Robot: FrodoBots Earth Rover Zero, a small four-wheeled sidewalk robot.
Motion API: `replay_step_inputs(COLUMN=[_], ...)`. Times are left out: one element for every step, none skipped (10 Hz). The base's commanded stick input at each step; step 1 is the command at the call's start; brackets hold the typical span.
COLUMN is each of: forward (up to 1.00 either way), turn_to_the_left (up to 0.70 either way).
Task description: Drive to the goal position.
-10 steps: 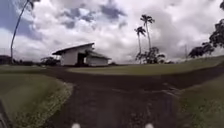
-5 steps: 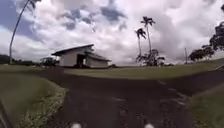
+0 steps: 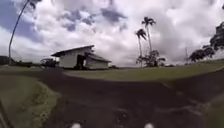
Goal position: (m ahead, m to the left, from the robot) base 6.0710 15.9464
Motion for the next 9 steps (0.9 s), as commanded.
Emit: replay_step_inputs(forward=[0.7, 0.7, 0.7, 0.7, 0.7, 0.7, 0.7, 0.7, 0.7], turn_to_the_left=[0.0, 0.0, 0.0, 0.0, 0.0, 0.0, 0.0, 0.0, 0.0])
